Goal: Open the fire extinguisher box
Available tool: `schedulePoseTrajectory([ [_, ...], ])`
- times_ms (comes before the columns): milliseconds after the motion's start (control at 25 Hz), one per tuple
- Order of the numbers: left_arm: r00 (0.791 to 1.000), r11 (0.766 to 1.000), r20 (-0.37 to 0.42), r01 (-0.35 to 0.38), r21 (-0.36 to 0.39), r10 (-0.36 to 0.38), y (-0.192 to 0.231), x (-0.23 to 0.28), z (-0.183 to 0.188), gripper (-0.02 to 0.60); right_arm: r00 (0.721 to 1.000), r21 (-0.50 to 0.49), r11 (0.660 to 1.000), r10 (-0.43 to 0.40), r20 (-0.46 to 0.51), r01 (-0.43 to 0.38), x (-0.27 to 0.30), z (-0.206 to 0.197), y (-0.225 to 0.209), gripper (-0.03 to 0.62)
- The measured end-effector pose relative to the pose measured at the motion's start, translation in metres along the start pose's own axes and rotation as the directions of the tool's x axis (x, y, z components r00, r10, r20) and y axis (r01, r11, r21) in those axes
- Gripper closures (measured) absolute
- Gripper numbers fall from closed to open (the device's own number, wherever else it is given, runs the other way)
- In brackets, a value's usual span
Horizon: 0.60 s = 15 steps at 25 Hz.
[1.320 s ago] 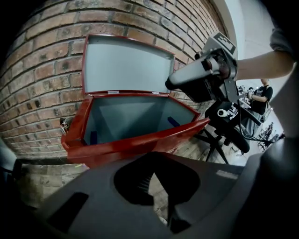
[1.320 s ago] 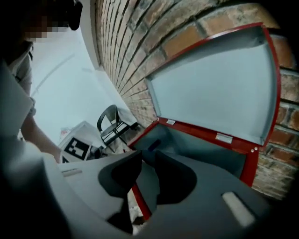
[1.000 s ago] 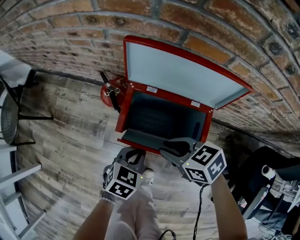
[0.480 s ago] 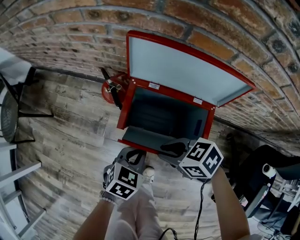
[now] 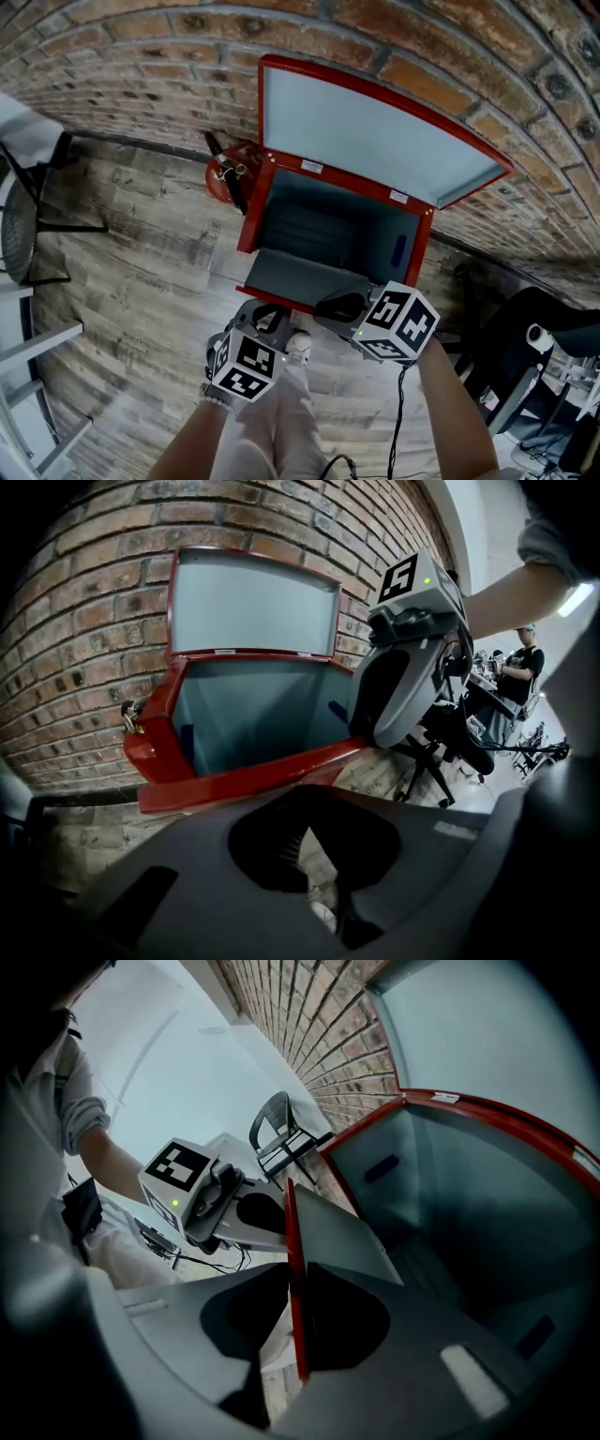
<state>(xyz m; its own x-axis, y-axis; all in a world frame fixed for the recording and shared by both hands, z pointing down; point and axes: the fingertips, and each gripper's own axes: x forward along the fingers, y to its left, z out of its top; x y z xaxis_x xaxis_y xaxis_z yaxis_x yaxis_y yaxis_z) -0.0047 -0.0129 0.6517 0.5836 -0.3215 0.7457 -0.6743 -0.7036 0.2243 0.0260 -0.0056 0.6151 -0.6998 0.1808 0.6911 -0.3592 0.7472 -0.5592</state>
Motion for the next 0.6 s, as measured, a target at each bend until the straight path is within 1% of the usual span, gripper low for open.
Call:
schedulePoseTrajectory([
  [160, 1.000, 1.000, -0.018, 0.003, -0.002, -0.004, -0.004, -0.007, -0.016, 0.578, 0.999, -0.024, 1.000, 0.012, -0.040, -0.013, 0.011, -0.011, 0.011, 0.526],
  [280, 1.000, 1.000, -0.030, -0.001, -0.018, 0.000, -0.005, -0.014, -0.030, 0.578, 0.998, -0.035, 0.999, 0.013, -0.067, -0.015, 0.019, -0.021, 0.019, 0.531],
  [600, 0.998, 0.999, -0.055, -0.013, -0.036, 0.011, -0.004, -0.033, -0.064, 0.578, 0.995, 0.002, 1.000, -0.001, -0.097, 0.001, 0.041, -0.042, 0.031, 0.536],
])
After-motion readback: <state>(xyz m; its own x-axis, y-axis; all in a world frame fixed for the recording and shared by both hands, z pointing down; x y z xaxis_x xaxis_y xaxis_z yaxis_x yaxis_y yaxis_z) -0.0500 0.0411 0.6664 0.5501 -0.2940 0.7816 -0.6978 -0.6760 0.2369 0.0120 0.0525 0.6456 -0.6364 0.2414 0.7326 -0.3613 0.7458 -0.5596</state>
